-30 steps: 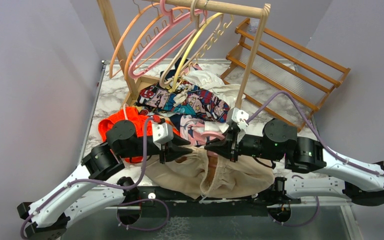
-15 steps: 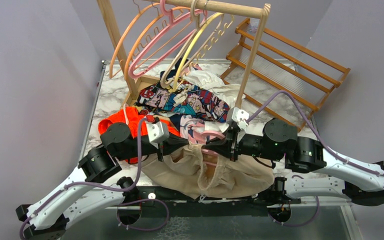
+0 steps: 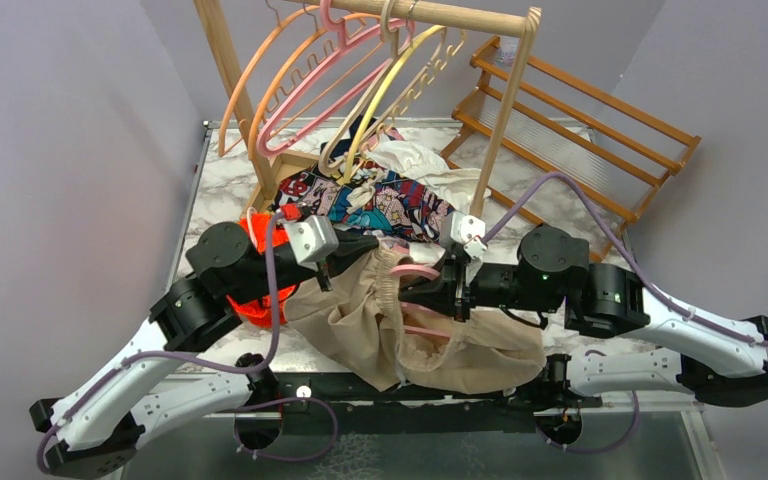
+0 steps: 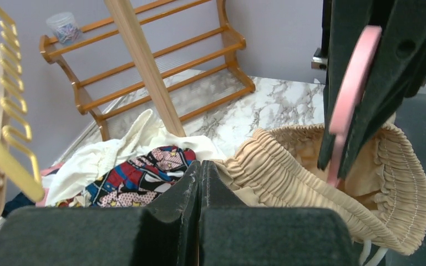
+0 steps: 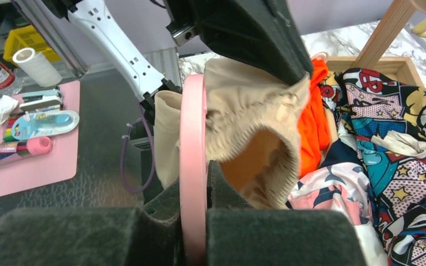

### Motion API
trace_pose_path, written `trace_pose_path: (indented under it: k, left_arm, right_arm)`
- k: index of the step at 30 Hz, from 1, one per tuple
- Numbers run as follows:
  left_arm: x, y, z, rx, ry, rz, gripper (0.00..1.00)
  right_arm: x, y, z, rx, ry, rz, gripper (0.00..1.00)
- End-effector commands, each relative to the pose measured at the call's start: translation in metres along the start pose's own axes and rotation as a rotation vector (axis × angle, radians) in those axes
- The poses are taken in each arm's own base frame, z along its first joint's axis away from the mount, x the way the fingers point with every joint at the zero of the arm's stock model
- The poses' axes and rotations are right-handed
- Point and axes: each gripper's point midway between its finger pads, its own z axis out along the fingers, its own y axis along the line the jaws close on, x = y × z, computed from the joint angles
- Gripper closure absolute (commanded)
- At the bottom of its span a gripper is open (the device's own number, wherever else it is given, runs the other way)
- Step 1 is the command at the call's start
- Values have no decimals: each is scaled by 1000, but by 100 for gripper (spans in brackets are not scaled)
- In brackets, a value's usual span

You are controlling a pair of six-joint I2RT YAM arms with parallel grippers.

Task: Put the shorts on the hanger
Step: Hang the shorts on the hanger.

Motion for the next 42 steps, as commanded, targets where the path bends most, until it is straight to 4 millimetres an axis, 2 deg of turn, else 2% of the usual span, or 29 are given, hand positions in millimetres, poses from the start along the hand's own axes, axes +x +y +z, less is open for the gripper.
trace_pose_path:
  k: [1,3,4,6,8,10,12,15,18,24,31,33,42]
  left_arm:
    - [-22,-6,22,75,-68,24,100]
    - [-18,-11,29,110,-57,-4,100]
    - [-16,-12,31,115,-50,-14,96]
    - [-18,-10,28,97,-47,-21,72]
    - [-23,-5,18,60,-59,-14,43]
    - [-32,2,3,5,-85,-8,28]
    - [-40,8,-14,-50,-109,-5,22]
    - [-44,14,-39,-121,-128,-12,20]
    - [-38,16,-58,-170,-126,-29,20]
    - [-6,22,-81,-259,-82,-69,20]
    - [44,32,-75,-325,46,-57,21]
    - [52,34,-73,-336,76,-44,21]
    - [59,39,-77,-365,92,-11,22]
  right_arm:
    - [-16,9,-2,-47,-76,-8,99]
    - [-27,3,-7,-10,-145,-7,99]
    - [-33,0,-11,12,-182,-4,99]
    - [-39,-7,-18,51,-232,-2,99]
    - [-43,-16,-24,101,-259,1,99]
    - [-43,-23,-29,145,-272,1,99]
    - [-42,-30,-35,182,-278,-1,99]
    - [-42,-37,-42,224,-285,-4,99]
    - [-42,-41,-48,252,-286,-5,99]
    - [-44,-41,-53,254,-288,-2,99]
    - [-55,-34,-62,218,-327,15,99]
    - [-58,-32,-65,207,-333,18,99]
    - [-61,-28,-75,188,-337,27,99]
